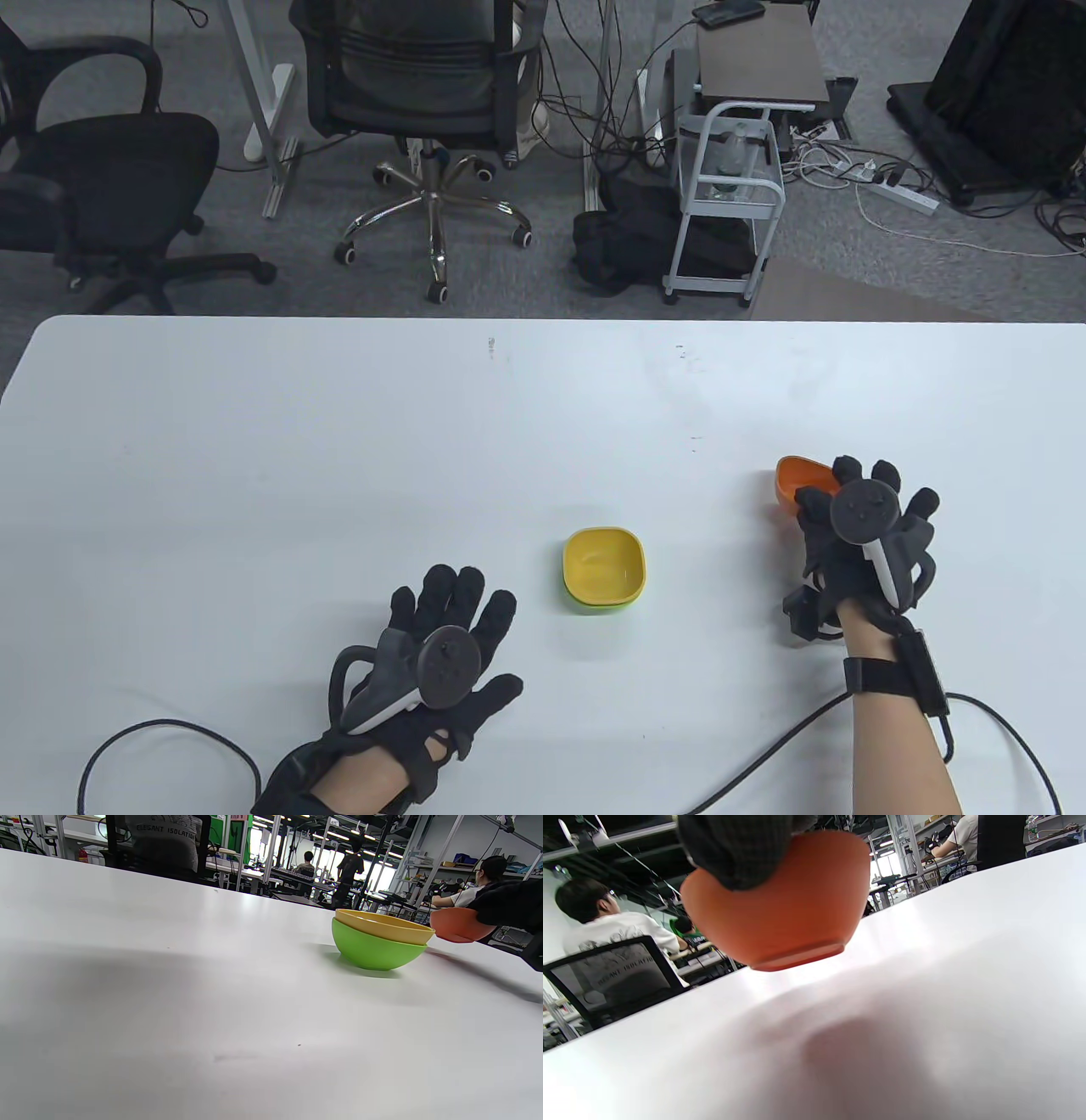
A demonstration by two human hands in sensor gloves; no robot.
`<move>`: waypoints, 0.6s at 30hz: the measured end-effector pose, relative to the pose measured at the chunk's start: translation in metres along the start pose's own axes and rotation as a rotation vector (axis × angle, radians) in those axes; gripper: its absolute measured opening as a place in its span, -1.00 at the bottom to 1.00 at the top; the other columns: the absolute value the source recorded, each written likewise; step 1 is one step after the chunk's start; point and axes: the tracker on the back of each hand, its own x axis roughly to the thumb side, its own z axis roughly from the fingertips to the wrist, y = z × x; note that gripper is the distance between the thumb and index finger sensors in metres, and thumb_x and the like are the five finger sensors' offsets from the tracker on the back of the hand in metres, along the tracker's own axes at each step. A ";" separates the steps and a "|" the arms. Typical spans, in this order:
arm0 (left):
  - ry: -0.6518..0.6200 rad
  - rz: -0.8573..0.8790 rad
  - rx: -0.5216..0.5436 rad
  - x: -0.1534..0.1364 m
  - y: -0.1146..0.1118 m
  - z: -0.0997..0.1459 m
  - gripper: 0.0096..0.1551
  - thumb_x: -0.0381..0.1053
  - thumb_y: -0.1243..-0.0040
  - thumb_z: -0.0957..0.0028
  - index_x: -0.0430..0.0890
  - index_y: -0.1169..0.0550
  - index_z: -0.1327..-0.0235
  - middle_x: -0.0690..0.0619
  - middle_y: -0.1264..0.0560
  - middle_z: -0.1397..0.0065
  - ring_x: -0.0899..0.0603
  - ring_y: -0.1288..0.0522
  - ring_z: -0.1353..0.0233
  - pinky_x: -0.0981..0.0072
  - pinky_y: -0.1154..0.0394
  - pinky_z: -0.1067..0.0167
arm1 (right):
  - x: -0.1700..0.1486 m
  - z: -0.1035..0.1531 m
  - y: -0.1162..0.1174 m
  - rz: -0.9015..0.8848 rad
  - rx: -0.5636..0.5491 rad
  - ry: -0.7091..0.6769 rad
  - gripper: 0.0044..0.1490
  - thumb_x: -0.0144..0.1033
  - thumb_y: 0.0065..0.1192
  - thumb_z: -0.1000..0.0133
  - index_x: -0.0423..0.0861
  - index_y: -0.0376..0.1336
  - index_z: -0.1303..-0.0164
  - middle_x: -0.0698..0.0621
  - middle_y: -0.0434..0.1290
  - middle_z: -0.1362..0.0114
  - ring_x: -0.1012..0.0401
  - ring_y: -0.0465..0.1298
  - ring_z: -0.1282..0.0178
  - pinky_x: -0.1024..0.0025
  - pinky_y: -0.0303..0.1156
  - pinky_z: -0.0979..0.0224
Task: Nest small dish into small dish
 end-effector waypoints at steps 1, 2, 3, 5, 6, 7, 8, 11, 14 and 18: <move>0.000 0.000 0.001 0.000 0.000 0.000 -0.05 0.64 0.17 0.26 0.56 0.30 -0.26 0.33 0.38 -0.63 0.01 0.53 -0.62 -0.14 0.40 -0.51 | 0.000 0.001 -0.002 -0.010 -0.006 -0.004 -0.57 -0.21 0.41 0.10 0.25 0.44 0.02 0.30 -0.01 -0.65 0.07 -0.26 -0.79 -0.13 -0.71 -0.63; -0.001 -0.001 0.002 0.000 0.000 0.000 -0.05 0.64 0.17 0.26 0.56 0.30 -0.26 0.33 0.38 -0.63 0.01 0.53 -0.62 -0.14 0.40 -0.51 | 0.002 0.004 -0.007 -0.027 -0.026 -0.020 -0.57 -0.22 0.39 0.09 0.23 0.42 0.00 0.29 -0.01 -0.65 0.06 -0.25 -0.79 -0.14 -0.70 -0.62; -0.001 0.001 0.001 0.000 0.000 0.000 -0.05 0.65 0.17 0.26 0.56 0.30 -0.26 0.33 0.39 -0.63 0.01 0.53 -0.62 -0.14 0.40 -0.51 | 0.003 0.006 -0.011 -0.031 -0.037 -0.030 -0.57 -0.21 0.39 0.09 0.22 0.42 -0.01 0.28 -0.01 -0.65 0.05 -0.25 -0.79 -0.15 -0.69 -0.62; 0.000 -0.001 0.001 0.000 0.000 0.000 -0.05 0.65 0.17 0.26 0.56 0.30 -0.26 0.33 0.38 -0.63 0.01 0.53 -0.62 -0.14 0.40 -0.51 | 0.007 0.011 -0.019 -0.052 -0.055 -0.058 -0.57 -0.21 0.38 0.08 0.22 0.41 -0.01 0.27 0.00 -0.65 0.04 -0.24 -0.78 -0.16 -0.68 -0.62; 0.000 -0.001 0.001 0.000 0.000 0.000 -0.04 0.65 0.17 0.26 0.56 0.30 -0.27 0.33 0.38 -0.63 0.01 0.53 -0.62 -0.14 0.40 -0.51 | 0.008 0.012 -0.020 -0.055 -0.061 -0.065 -0.57 -0.21 0.38 0.08 0.22 0.41 -0.02 0.27 0.00 -0.65 0.04 -0.23 -0.78 -0.16 -0.67 -0.62; 0.000 0.001 0.000 0.001 0.000 -0.001 -0.05 0.65 0.17 0.26 0.56 0.30 -0.26 0.33 0.39 -0.63 0.01 0.53 -0.62 -0.14 0.40 -0.51 | 0.010 0.015 -0.024 -0.057 -0.074 -0.080 -0.57 -0.21 0.37 0.08 0.21 0.41 -0.02 0.26 0.00 -0.65 0.03 -0.23 -0.78 -0.17 -0.66 -0.62; 0.000 0.002 0.000 0.001 0.000 -0.001 -0.05 0.65 0.17 0.26 0.56 0.30 -0.26 0.33 0.39 -0.63 0.01 0.53 -0.62 -0.14 0.40 -0.51 | 0.013 0.017 -0.027 -0.055 -0.084 -0.095 -0.56 -0.20 0.37 0.08 0.21 0.41 -0.03 0.26 0.00 -0.65 0.03 -0.22 -0.78 -0.18 -0.66 -0.62; -0.003 0.005 -0.001 0.002 0.000 -0.001 -0.05 0.64 0.17 0.26 0.56 0.30 -0.26 0.33 0.39 -0.63 0.01 0.53 -0.62 -0.14 0.40 -0.51 | 0.023 0.027 -0.035 -0.087 -0.100 -0.172 -0.57 -0.18 0.36 0.07 0.22 0.41 -0.02 0.24 0.01 -0.65 -0.01 -0.18 -0.76 -0.21 -0.61 -0.60; -0.005 0.011 -0.001 0.002 -0.001 -0.001 -0.05 0.64 0.17 0.26 0.56 0.30 -0.26 0.33 0.39 -0.63 0.01 0.53 -0.62 -0.14 0.40 -0.51 | 0.037 0.039 -0.042 -0.095 -0.127 -0.237 -0.57 -0.17 0.36 0.07 0.21 0.40 -0.03 0.22 0.02 -0.65 -0.03 -0.17 -0.76 -0.24 -0.58 -0.60; -0.004 0.010 -0.003 0.002 -0.001 -0.001 -0.05 0.64 0.17 0.26 0.56 0.30 -0.26 0.33 0.39 -0.63 0.01 0.53 -0.62 -0.14 0.40 -0.51 | 0.058 0.058 -0.049 -0.073 -0.175 -0.348 -0.57 -0.15 0.35 0.07 0.21 0.40 -0.03 0.21 0.06 -0.64 -0.05 -0.12 -0.75 -0.27 -0.53 -0.59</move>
